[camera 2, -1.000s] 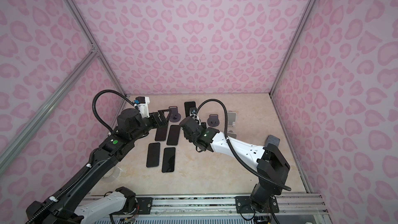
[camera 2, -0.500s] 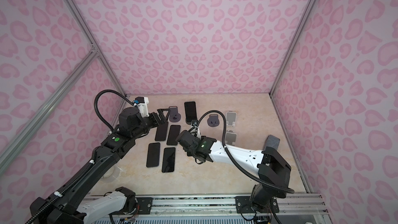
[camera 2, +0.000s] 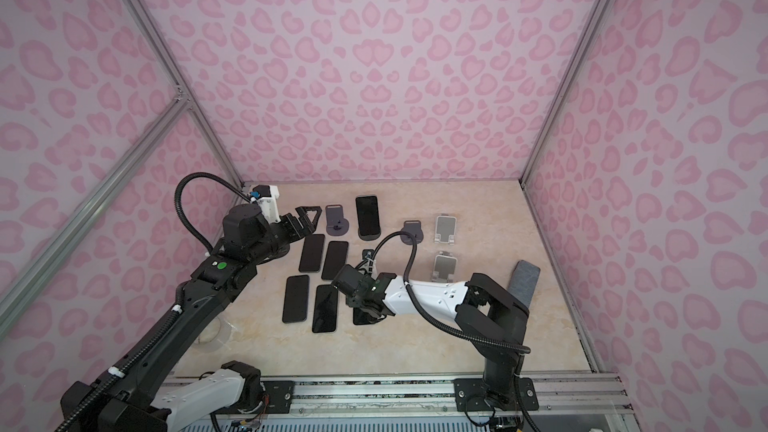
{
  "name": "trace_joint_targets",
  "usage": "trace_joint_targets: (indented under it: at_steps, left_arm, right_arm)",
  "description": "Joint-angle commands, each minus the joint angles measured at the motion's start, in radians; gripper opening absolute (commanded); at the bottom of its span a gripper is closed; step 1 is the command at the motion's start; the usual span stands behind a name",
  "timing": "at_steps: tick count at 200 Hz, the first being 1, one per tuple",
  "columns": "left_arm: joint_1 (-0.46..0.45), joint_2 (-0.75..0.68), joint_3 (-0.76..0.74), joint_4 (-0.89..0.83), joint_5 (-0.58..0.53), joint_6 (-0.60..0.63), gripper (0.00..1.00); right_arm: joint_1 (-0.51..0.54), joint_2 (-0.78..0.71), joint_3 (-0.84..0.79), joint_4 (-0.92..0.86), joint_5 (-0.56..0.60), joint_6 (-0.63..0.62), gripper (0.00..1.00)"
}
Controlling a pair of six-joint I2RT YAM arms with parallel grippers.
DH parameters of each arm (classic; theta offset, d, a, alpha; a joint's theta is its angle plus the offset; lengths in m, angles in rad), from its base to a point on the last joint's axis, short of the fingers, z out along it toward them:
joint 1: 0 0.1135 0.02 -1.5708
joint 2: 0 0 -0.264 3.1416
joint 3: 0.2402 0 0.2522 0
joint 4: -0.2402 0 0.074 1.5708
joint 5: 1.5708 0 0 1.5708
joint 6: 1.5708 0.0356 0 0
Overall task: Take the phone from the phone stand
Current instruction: 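Carry the held phone toward the robot beside the flat phones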
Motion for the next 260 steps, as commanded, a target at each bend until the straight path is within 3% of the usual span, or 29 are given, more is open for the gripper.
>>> trace_joint_targets:
  at_steps: [1,47,94,186,260]
  left_arm:
    - [0.002,0.005,0.008,0.027,0.024,0.011,0.99]
    - [0.035,0.021,0.008,0.046,0.086,-0.019,0.98]
    - [0.038,0.009,0.002,0.051,0.065,0.003,0.98]
    - [0.038,0.037,-0.009,0.039,0.021,0.005,0.98]
    - [0.039,0.031,-0.004,0.04,0.052,-0.007,0.97]
  right_arm:
    - [0.004,0.036,-0.006,0.008,-0.047,0.044,0.65]
    - [0.009,0.092,0.009,0.018,-0.063,0.055,0.63]
    - [0.027,0.139,0.028,0.028,-0.004,0.083,0.64]
    - [0.063,0.265,0.174,-0.226,0.153,0.178,0.68]
    - [0.077,0.31,0.212,-0.185,0.161,0.191,0.72]
